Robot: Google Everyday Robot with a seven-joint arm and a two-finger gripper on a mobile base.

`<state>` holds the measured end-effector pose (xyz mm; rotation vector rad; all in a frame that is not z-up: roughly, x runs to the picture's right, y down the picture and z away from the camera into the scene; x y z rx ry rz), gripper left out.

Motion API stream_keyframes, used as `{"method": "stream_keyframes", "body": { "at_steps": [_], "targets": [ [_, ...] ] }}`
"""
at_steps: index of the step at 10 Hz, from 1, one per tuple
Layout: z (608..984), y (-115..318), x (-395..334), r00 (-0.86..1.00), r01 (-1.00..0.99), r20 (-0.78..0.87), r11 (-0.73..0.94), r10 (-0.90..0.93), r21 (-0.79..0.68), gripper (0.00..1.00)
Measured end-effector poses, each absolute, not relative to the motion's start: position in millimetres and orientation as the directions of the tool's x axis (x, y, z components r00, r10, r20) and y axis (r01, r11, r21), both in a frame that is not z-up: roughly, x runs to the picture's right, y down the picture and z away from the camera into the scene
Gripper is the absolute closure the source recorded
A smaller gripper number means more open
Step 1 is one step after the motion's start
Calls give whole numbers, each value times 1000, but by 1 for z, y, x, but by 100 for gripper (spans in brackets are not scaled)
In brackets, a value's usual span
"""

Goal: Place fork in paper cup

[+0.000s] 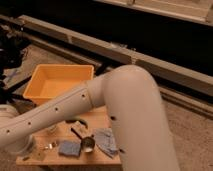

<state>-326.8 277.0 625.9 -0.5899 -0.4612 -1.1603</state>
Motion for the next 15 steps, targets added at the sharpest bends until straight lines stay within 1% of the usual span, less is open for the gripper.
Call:
{"method": "stream_keyframes", "body": {
  "at_steps": [4,8,12,15],
  "targets": [
    [654,295,-340,344,939,631,275,-696,-208,35],
    [679,297,-348,370,929,629,288,-684,-232,35],
    [708,308,-360,394,919,643,291,-657,-266,35],
    [729,305,-361,459,888,640,338,-616,-312,35]
  ]
}}
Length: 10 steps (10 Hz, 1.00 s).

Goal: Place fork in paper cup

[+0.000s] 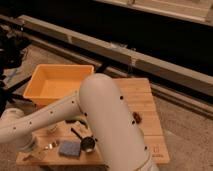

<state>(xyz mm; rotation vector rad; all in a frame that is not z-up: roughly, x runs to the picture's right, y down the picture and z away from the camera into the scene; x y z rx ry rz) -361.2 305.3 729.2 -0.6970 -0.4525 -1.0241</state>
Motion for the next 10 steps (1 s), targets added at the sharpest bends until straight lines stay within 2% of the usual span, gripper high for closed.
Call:
{"method": "stream_keyframes", "body": {
  "at_steps": [3,10],
  "targets": [
    [751,290,-346,589,804,612,460,-528,-376,35],
    [758,302,-331,646,752,574,550,-504,-364,35]
  ]
}}
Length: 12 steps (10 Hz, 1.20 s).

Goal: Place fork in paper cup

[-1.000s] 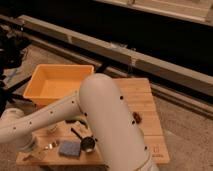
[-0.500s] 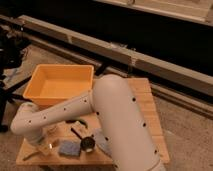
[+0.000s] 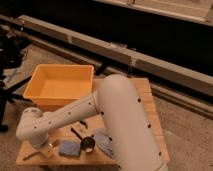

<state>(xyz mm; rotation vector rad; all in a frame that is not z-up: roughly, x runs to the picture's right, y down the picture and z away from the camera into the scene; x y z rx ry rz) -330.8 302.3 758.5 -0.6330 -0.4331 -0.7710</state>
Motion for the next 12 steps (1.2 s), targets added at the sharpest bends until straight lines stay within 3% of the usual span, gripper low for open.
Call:
{"method": "stream_keyframes", "body": {
  "at_steps": [3,8,10,12],
  "targets": [
    [760,303,-332,647,752,567,552,-510,-361,38],
    [760,306,-331,627,773,559,521,-543,-362,90],
    [759,304,-328,628,773,556,522,-545,-361,100],
    [754,296,-325,632,769,552,533,-545,-354,100]
  ]
}}
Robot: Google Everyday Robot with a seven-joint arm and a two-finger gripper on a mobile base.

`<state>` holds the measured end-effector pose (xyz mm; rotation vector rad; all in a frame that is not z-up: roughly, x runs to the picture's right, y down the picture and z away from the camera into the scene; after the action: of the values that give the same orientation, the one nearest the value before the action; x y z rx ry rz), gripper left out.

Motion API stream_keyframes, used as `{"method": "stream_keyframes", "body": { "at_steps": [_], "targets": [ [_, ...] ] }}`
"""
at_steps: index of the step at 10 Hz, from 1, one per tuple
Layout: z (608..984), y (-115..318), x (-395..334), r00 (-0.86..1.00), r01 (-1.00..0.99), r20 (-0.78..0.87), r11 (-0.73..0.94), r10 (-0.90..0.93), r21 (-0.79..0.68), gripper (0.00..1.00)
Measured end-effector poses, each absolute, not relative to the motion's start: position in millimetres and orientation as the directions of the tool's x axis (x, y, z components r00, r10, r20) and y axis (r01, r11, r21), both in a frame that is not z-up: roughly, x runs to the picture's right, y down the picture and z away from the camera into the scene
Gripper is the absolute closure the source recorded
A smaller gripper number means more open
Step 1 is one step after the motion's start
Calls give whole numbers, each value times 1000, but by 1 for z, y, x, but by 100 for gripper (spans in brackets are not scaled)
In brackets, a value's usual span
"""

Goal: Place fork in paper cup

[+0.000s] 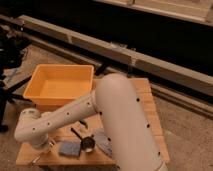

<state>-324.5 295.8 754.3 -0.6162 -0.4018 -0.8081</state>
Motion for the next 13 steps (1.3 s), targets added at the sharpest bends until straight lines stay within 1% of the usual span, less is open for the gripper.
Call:
{"method": "stream_keyframes", "body": {
  "at_steps": [2,8,11,13],
  "targets": [
    [745,284,-320,638,761,548,552,-540,-342,100],
    [704,229,-285,662,732,520,615,-540,-293,100],
    [675,194,-275,652,730,518,643,-553,-232,100],
    [649,169,-272,631,728,547,664,-550,-171,100]
  ]
}}
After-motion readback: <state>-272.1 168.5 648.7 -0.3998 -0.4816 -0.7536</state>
